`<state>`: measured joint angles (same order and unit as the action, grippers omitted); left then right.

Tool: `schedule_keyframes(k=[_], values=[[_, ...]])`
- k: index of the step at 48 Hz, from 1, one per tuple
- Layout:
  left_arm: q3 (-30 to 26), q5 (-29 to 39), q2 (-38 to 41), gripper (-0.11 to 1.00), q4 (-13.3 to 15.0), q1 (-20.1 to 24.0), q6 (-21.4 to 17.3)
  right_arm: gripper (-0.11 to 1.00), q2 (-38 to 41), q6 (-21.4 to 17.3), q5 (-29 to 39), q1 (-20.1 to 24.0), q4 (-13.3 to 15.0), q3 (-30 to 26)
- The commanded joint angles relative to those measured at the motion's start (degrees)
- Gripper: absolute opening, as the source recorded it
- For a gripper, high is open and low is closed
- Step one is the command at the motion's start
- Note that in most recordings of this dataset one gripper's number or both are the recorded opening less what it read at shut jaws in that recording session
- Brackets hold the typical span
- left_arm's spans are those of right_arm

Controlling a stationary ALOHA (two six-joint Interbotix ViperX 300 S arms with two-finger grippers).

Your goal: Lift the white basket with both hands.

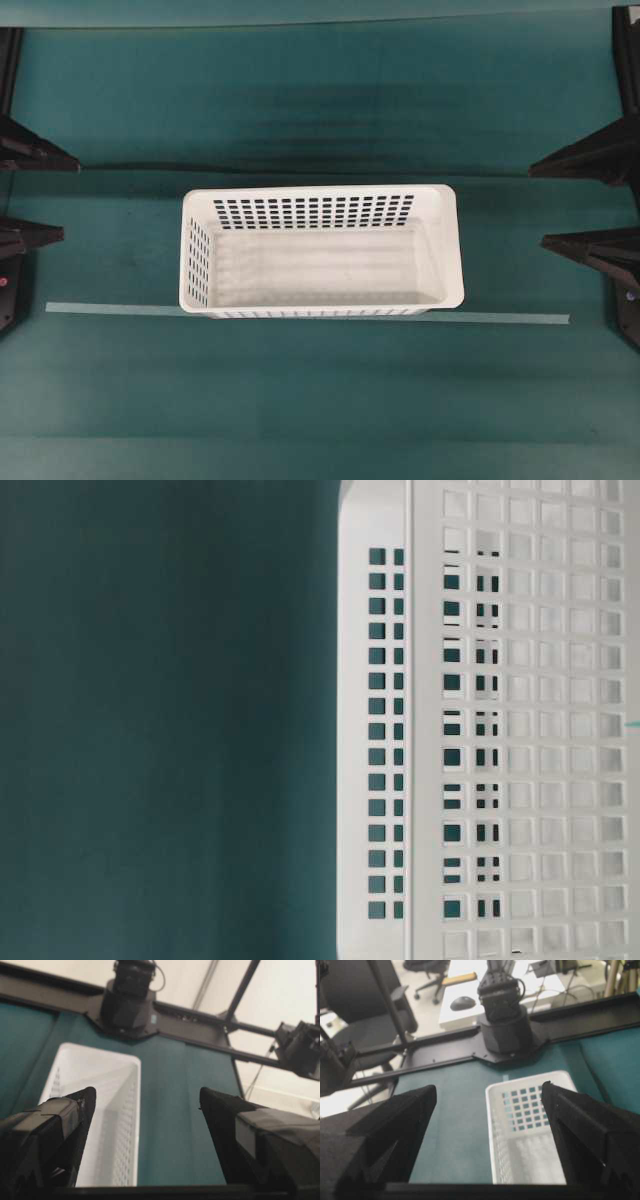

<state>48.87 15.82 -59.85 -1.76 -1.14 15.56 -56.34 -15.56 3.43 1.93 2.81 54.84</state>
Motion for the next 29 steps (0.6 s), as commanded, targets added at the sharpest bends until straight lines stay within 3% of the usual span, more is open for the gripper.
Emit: schedule_keyframes(k=[1, 29], values=[[-0.79, -0.62, 0.79, 0.9, -0.18, -0.26, -0.09, 0.91, 0.53, 0.18, -0.7, 0.26, 0.18, -0.53], [1.14, -0.53, 0.79, 0.9, -0.09, -0.26, 0.09, 0.91, -1.49, 0.09, 0.53, 0.35, 0.18, -0.09]])
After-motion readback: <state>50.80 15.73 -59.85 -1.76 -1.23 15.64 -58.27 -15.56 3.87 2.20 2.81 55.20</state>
